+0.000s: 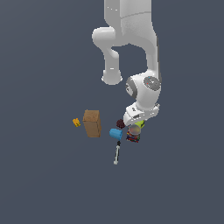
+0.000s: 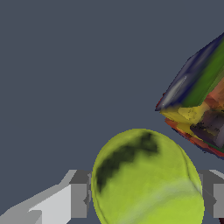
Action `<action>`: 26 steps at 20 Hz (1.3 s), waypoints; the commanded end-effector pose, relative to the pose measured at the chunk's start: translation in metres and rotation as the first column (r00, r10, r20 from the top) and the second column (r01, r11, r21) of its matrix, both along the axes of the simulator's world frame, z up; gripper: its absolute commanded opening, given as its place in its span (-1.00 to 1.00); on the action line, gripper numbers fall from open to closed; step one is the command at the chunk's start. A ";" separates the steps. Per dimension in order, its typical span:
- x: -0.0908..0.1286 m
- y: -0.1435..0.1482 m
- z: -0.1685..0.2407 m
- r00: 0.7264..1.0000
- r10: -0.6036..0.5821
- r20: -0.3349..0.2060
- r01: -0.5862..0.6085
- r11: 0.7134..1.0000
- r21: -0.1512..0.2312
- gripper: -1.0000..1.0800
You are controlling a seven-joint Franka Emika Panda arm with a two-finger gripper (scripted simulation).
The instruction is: Pick up a designated object from a clutter of objects.
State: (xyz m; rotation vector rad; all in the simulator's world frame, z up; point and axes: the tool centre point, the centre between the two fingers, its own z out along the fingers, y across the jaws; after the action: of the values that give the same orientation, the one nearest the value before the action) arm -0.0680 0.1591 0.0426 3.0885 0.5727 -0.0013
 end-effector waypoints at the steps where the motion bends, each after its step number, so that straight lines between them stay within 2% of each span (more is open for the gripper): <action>1: 0.002 0.000 0.003 1.000 0.000 0.001 0.000 1.000 0.000 -1.00; 12: 0.021 -0.001 0.055 1.000 0.001 0.001 -0.001 1.000 0.001 -1.00; 26: 0.069 -0.003 0.182 1.000 0.002 0.000 -0.002 1.000 0.004 -1.00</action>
State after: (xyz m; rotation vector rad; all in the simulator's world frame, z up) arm -0.0041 0.1568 0.2091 3.0913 0.5757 -0.0013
